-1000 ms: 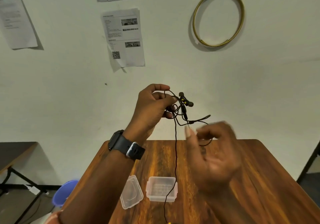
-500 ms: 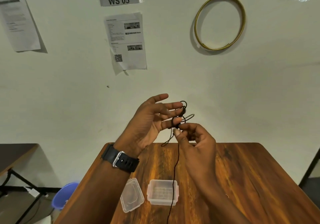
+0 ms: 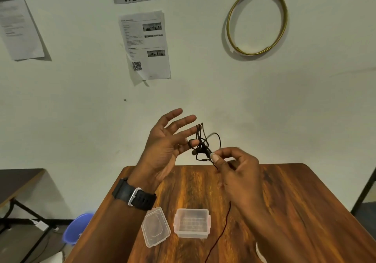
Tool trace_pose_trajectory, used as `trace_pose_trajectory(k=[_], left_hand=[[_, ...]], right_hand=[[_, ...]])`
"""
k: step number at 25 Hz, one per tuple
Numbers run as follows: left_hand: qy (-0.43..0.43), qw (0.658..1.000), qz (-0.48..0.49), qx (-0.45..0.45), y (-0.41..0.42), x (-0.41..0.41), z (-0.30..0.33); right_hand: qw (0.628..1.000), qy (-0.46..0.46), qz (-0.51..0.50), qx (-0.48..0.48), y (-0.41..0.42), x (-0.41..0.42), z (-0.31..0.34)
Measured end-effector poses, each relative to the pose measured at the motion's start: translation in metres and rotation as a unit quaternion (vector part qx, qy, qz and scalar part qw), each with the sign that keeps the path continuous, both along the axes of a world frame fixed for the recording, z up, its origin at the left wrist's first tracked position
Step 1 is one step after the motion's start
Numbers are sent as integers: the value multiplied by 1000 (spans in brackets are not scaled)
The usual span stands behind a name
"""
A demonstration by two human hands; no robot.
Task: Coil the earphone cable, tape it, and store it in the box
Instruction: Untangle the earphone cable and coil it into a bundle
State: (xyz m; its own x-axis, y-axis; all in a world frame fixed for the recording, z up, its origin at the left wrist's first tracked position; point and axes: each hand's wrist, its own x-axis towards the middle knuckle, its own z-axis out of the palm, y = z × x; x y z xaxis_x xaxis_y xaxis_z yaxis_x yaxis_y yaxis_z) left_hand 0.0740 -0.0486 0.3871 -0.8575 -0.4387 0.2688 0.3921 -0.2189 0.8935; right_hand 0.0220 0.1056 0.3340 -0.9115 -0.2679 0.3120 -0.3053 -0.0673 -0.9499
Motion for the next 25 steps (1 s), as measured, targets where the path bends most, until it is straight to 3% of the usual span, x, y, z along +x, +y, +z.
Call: trace_pose_trajectory(k=[2, 7, 10, 13, 18, 22, 25], left_hand=[[1, 999, 10, -36, 1, 1, -2], [15, 984, 36, -176, 12, -1, -7], [27, 958, 95, -271, 22, -2, -16], [8, 934, 144, -326, 30, -2, -32], [0, 990, 17, -139, 46, -1, -61], [9, 998, -29, -60, 72, 2, -77], [31, 990, -83, 109, 68, 3, -76]], right_hand=[[1000, 7, 6, 9, 6, -4, 5], [995, 0, 73, -72, 18, -9, 19], [980, -56, 131, -139, 22, -13, 24], [980, -65, 127, -138, 25, -13, 30], [975, -75, 129, -166, 26, -14, 40], [980, -66, 137, -131, 25, -17, 51], [980, -53, 136, -134, 26, -25, 56]])
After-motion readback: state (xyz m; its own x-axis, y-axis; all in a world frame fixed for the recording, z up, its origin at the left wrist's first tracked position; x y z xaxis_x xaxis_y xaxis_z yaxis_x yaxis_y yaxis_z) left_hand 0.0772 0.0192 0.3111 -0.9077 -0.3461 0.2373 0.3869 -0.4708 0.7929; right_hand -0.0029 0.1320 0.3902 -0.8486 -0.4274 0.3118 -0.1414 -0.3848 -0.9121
